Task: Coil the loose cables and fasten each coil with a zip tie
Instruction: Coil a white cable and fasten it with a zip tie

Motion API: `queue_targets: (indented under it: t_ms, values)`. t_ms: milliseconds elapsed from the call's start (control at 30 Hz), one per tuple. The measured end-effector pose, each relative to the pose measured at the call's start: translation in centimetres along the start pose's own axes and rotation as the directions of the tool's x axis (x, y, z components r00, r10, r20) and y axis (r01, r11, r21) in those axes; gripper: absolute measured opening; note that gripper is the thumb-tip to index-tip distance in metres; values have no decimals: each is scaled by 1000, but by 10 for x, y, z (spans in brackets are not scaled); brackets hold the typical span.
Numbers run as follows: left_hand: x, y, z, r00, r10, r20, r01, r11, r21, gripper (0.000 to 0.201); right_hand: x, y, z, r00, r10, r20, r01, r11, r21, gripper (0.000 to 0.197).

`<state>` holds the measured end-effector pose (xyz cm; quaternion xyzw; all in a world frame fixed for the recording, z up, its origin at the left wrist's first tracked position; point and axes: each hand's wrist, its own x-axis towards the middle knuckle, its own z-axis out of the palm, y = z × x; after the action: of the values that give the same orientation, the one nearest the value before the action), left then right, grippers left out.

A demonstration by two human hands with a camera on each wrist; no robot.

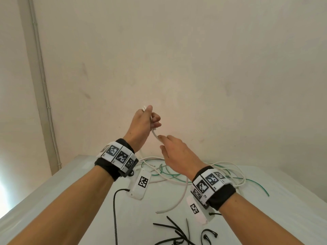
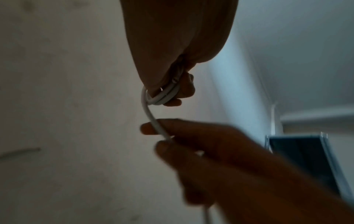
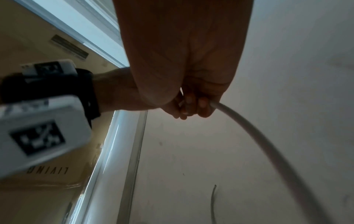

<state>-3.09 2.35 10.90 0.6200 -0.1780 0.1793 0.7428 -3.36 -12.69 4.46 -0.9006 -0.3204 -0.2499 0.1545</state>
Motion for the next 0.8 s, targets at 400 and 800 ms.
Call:
queue_targets:
  t_ms: [400, 800]
  values:
    - [-4, -25, -5, 964, 117, 241, -244, 752, 613, 19, -2, 5, -23, 995, 102, -2, -98, 957, 273, 19]
    - [-13, -39, -34, 920, -233, 314, -162, 504, 848, 23, 1, 41, -24, 991, -116, 69, 126, 980, -154, 18]
